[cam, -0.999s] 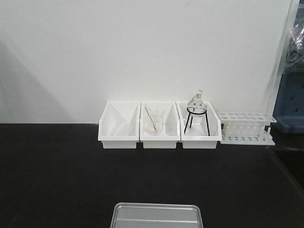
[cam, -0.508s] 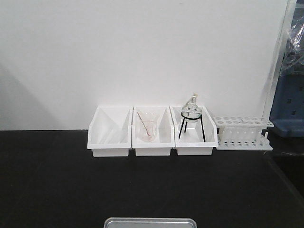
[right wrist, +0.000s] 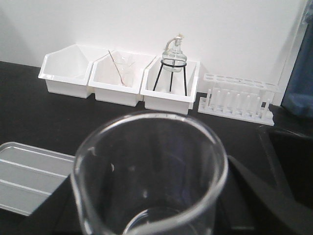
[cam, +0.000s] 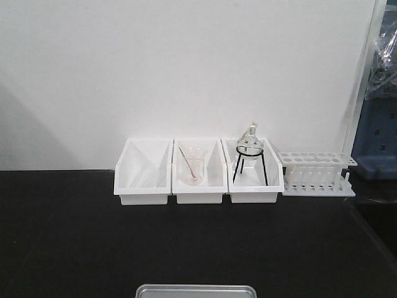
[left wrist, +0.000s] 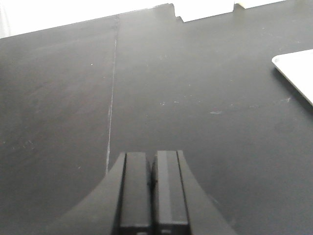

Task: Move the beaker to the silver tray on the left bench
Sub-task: 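Approach the silver tray, keeping the beaker raised in the right gripper, then lower the beaker with the right gripper onto the silver tray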

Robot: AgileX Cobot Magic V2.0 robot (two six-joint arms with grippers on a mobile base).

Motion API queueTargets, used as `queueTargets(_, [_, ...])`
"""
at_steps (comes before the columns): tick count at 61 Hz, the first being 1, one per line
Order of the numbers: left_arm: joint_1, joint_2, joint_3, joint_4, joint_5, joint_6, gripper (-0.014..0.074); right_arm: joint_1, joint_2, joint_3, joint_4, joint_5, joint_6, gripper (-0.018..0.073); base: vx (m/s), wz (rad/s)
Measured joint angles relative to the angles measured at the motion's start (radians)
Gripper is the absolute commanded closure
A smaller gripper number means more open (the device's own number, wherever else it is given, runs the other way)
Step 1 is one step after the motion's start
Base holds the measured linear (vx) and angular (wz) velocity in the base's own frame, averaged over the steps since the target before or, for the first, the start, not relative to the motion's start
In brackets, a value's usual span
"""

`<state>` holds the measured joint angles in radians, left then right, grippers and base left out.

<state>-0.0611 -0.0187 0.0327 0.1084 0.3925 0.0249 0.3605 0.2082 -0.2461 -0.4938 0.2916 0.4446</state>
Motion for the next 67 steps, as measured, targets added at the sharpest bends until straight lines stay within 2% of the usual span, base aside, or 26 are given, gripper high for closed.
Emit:
queueTargets(8, [0.000, 0.000, 0.000, 0.000, 0.000, 0.000, 0.0595, 0.000, 0.000, 0.000, 0.000, -0.030, 0.004, 0.0571, 0.00, 0.00])
queueTargets(23, [0.000, 0.000, 0.000, 0.000, 0.000, 0.000, 0.0595, 0.000, 0.000, 0.000, -0.057, -0.140, 0.004, 0.0571, 0.00, 0.00])
queueTargets(48, [0.000, 0.000, 0.000, 0.000, 0.000, 0.000, 0.0595, 0.000, 0.010, -0.003, -0.064, -0.156, 0.004, 0.0571, 0.00, 0.00])
queueTargets(60, [0.000, 0.000, 0.000, 0.000, 0.000, 0.000, 0.0595, 0.000, 0.187, -0.107, -0.071, -0.164, 0.004, 0.0571, 0.00, 0.00])
queueTargets(67, [0.000, 0.000, 0.000, 0.000, 0.000, 0.000, 0.0595, 0.000, 0.335, -0.185, -0.111, -0.208, 0.004, 0.0571, 0.00, 0.00])
